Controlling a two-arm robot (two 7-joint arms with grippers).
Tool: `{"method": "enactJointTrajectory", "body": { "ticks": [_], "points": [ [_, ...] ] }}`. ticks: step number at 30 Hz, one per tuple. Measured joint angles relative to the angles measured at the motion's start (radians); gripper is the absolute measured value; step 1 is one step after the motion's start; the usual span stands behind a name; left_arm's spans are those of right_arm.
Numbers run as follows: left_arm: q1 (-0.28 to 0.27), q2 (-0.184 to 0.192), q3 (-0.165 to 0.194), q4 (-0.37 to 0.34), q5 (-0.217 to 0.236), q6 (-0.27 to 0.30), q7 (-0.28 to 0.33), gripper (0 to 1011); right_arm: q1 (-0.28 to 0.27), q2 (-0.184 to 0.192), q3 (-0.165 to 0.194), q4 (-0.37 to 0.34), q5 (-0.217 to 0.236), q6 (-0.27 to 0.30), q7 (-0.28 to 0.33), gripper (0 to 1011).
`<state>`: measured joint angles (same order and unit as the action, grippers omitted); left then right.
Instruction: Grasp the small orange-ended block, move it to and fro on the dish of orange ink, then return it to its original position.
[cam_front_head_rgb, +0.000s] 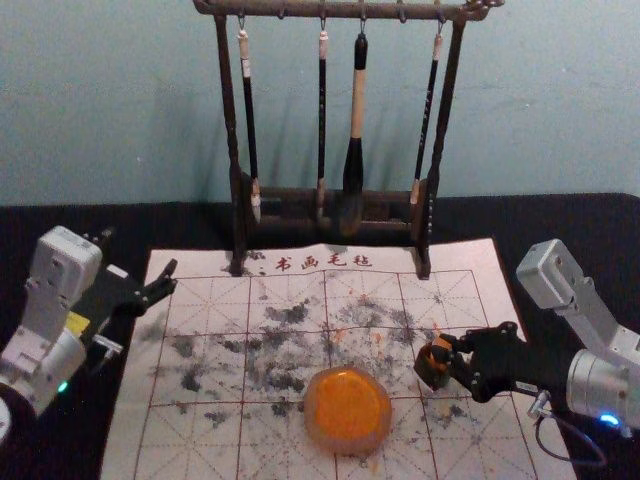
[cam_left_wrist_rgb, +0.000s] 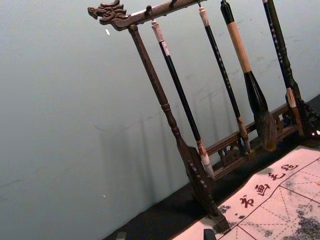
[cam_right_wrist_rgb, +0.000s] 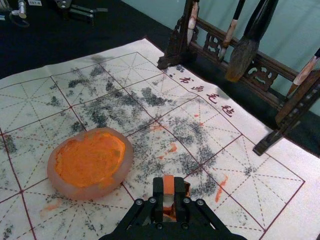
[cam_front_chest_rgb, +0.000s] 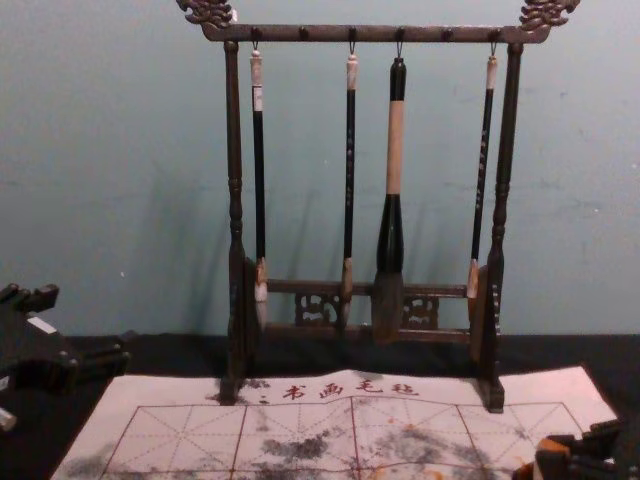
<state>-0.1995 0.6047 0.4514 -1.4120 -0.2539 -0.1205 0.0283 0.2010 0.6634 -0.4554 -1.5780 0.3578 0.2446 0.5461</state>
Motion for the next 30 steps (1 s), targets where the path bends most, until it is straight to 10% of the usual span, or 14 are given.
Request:
{"method": "enactJointTrajectory", "body": {
  "ticks": [9,30],
  "points": [
    [0.0,0.0,0.0,0.0,0.0,0.0,0.0,1001,0.0,0.0,0.0,-0.001,0.0,-0.001,0.001,190],
    [0.0,0.0,0.0,0.0,0.0,0.0,0.0,1001,0.0,0.0,0.0,-0.001,0.001,-0.002,0.001,886]
  ]
}}
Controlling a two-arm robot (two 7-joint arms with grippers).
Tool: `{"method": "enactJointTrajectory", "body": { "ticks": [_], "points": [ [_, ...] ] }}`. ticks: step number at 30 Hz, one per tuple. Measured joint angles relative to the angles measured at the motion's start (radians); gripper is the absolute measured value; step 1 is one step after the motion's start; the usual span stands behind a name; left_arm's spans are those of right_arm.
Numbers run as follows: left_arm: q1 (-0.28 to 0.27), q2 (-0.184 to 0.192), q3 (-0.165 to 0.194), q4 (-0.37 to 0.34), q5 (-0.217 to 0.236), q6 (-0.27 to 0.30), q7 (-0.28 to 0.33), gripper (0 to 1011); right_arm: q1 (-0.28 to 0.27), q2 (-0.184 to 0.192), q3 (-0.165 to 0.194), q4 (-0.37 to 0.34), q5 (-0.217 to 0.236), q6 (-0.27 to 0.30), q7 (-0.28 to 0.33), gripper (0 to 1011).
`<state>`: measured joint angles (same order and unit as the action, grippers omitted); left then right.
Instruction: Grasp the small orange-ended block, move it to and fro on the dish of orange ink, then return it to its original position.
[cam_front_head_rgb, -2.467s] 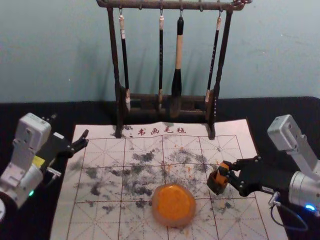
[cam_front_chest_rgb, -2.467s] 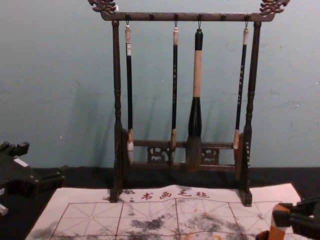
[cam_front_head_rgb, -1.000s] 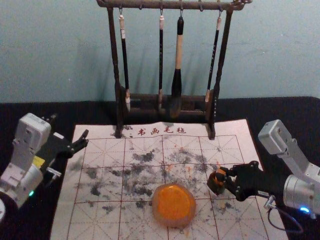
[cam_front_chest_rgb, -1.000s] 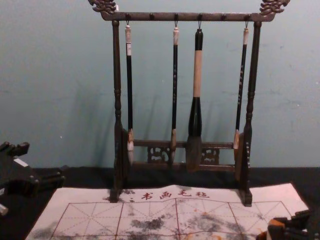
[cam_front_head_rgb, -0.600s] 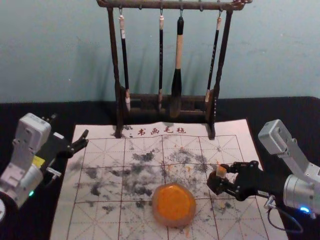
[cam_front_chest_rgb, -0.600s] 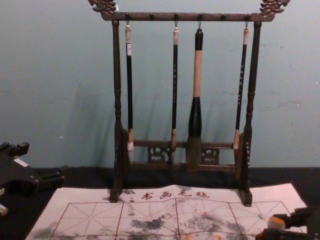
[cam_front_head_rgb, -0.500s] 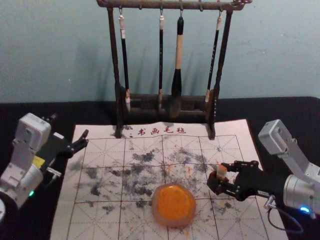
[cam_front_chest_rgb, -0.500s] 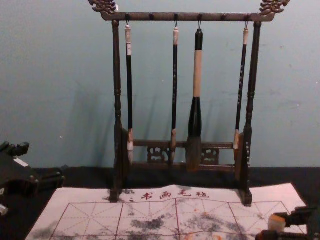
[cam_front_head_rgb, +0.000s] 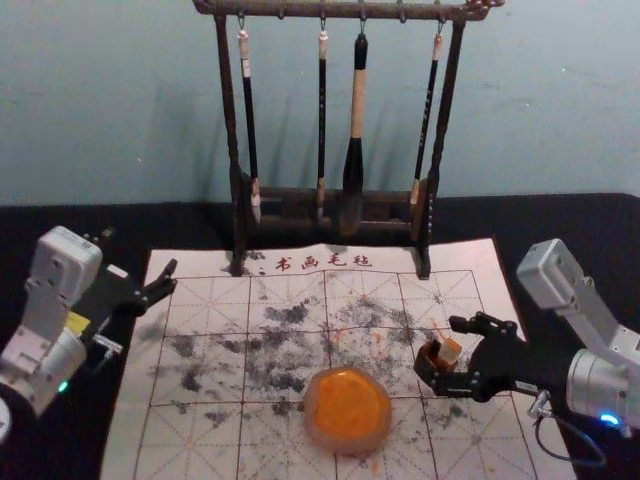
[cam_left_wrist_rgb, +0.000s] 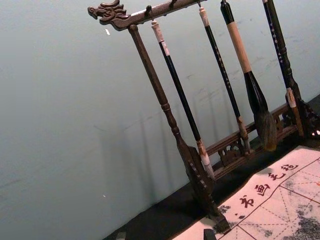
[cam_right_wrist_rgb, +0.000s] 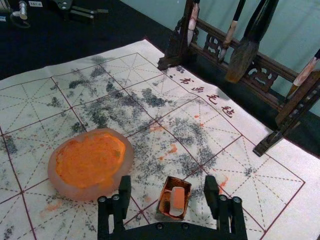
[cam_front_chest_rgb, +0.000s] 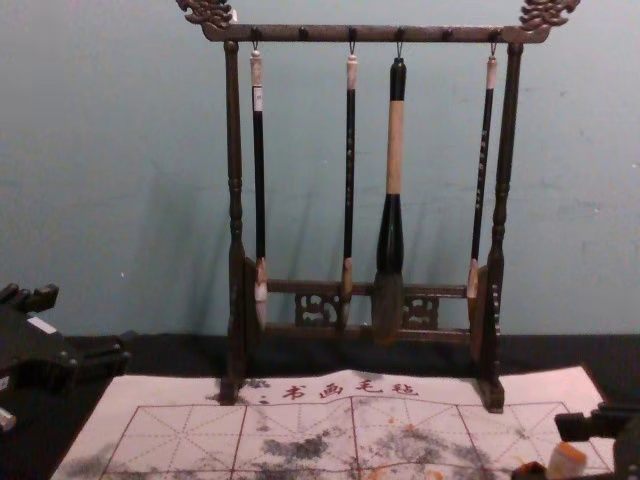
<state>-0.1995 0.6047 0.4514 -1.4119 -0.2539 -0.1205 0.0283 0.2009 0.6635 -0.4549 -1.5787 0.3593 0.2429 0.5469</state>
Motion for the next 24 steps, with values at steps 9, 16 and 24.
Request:
{"method": "enactJointTrajectory", "body": {
  "ticks": [9,16,24],
  "points": [
    [0.0,0.0,0.0,0.0,0.0,0.0,0.0,1001,0.0,0.0,0.0,0.0,0.0,0.0,0.0,1000],
    [0.0,0.0,0.0,0.0,0.0,0.0,0.0,1001,0.0,0.0,0.0,0.0,0.0,0.0,0.0,1000],
    [0.0,0.0,0.0,0.0,0.0,0.0,0.0,1002,-0.011,-0.032,0.036,-0.004,0.007,-0.034,-0.054,1000]
  ]
}}
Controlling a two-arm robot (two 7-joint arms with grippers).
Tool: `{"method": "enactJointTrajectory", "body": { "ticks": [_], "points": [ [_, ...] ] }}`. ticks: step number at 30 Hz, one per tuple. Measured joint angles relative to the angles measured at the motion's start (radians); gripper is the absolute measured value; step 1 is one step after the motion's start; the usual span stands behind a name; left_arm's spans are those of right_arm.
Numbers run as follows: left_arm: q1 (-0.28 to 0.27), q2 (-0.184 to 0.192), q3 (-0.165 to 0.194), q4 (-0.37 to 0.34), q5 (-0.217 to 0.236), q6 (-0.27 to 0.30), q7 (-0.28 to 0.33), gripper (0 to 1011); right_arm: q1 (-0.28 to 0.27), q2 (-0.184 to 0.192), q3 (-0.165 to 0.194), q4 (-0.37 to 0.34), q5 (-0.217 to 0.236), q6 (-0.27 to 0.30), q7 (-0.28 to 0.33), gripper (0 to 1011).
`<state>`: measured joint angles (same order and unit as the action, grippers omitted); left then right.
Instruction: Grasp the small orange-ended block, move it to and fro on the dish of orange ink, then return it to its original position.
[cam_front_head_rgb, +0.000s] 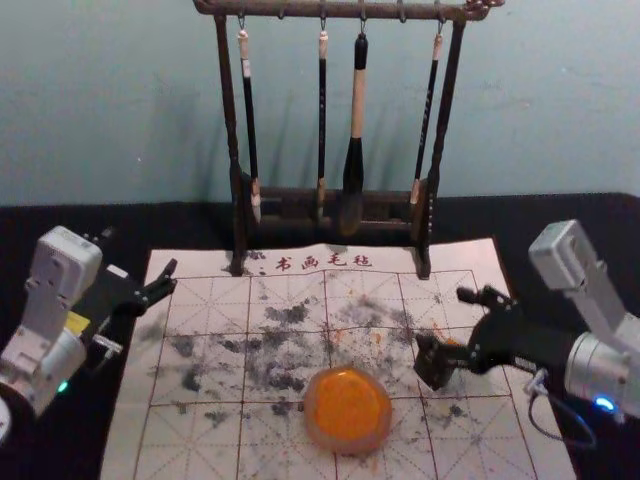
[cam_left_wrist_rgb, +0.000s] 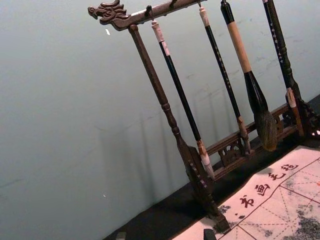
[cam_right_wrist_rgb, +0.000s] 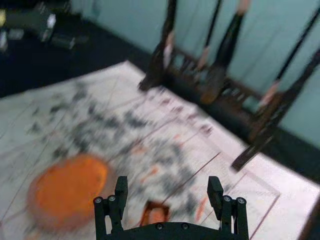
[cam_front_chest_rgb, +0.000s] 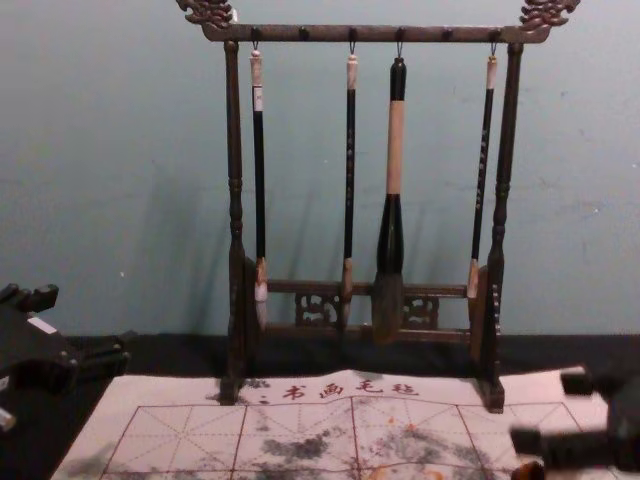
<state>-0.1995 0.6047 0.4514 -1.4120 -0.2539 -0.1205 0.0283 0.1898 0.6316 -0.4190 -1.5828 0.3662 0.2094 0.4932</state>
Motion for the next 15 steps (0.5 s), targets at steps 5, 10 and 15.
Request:
{"method": "enactJointTrajectory", "body": {
  "ticks": [5,10,15],
  "points": [
    [0.0,0.0,0.0,0.0,0.0,0.0,0.0,1001,-0.033,-0.058,0.067,-0.011,0.008,-0.084,-0.096,1002],
    [0.0,0.0,0.0,0.0,0.0,0.0,0.0,1001,-0.064,-0.103,0.114,-0.015,-0.02,-0.154,-0.191,1000],
    [0.0,0.0,0.0,0.0,0.0,0.0,0.0,1001,-0.097,-0.135,0.148,-0.014,-0.064,-0.188,-0.274,1000]
  ]
}}
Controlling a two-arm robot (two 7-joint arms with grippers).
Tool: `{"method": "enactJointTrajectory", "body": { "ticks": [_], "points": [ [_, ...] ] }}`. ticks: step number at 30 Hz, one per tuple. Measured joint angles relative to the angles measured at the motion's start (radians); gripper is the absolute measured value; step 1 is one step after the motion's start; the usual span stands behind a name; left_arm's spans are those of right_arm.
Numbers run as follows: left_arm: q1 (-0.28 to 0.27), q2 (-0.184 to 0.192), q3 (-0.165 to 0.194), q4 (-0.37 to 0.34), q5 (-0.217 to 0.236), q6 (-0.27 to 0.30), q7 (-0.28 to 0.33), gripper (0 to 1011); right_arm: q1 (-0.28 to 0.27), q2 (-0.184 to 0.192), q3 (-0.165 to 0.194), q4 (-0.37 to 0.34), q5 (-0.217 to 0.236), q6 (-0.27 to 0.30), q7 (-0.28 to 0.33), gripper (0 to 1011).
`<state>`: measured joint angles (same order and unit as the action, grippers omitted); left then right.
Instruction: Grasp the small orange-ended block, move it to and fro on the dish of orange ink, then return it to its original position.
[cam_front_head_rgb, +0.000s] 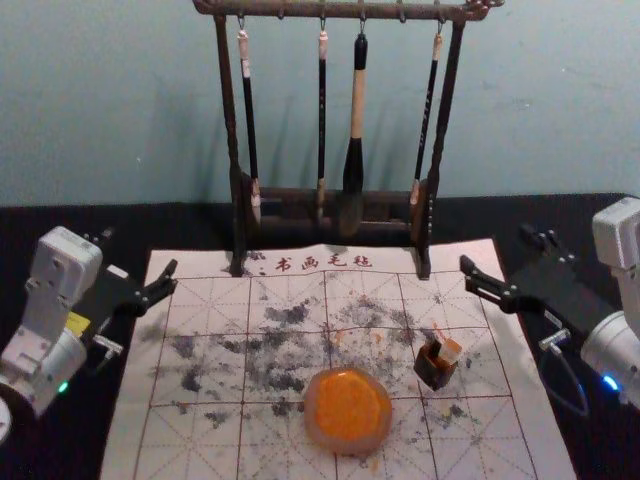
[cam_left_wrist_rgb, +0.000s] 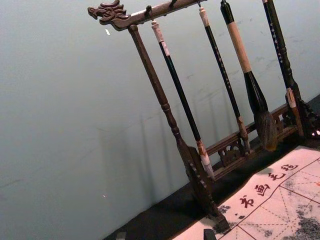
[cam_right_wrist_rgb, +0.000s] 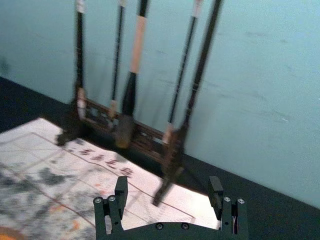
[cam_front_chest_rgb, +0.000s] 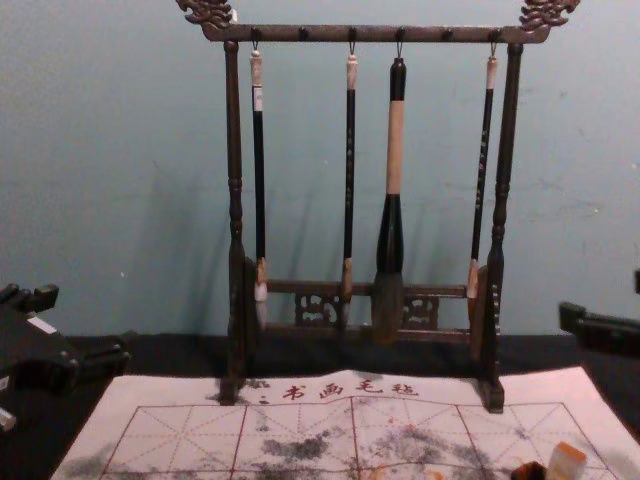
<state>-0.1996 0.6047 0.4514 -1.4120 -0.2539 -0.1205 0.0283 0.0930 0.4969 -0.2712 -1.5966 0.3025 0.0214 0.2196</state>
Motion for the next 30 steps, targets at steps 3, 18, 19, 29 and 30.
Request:
{"method": "enactJointTrajectory", "body": {
  "ticks": [3,18,19,29,30],
  "points": [
    [0.0,0.0,0.0,0.0,0.0,0.0,0.0,1001,-0.019,-0.014,0.012,0.004,-0.027,-0.001,-0.044,1000],
    [0.0,0.0,0.0,0.0,0.0,0.0,0.0,1001,-0.1,-0.077,0.04,0.064,-0.123,0.02,-0.163,1000],
    [0.0,0.0,0.0,0.0,0.0,0.0,0.0,1001,-0.1,-0.081,0.042,0.069,-0.125,0.02,-0.166,1000],
    [0.0,0.0,0.0,0.0,0.0,0.0,0.0,1002,-0.101,-0.086,0.046,0.077,-0.128,0.017,-0.171,1000],
    [0.0,0.0,0.0,0.0,0.0,0.0,0.0,1001,-0.101,-0.085,0.045,0.076,-0.128,0.017,-0.171,1000]
  ]
}}
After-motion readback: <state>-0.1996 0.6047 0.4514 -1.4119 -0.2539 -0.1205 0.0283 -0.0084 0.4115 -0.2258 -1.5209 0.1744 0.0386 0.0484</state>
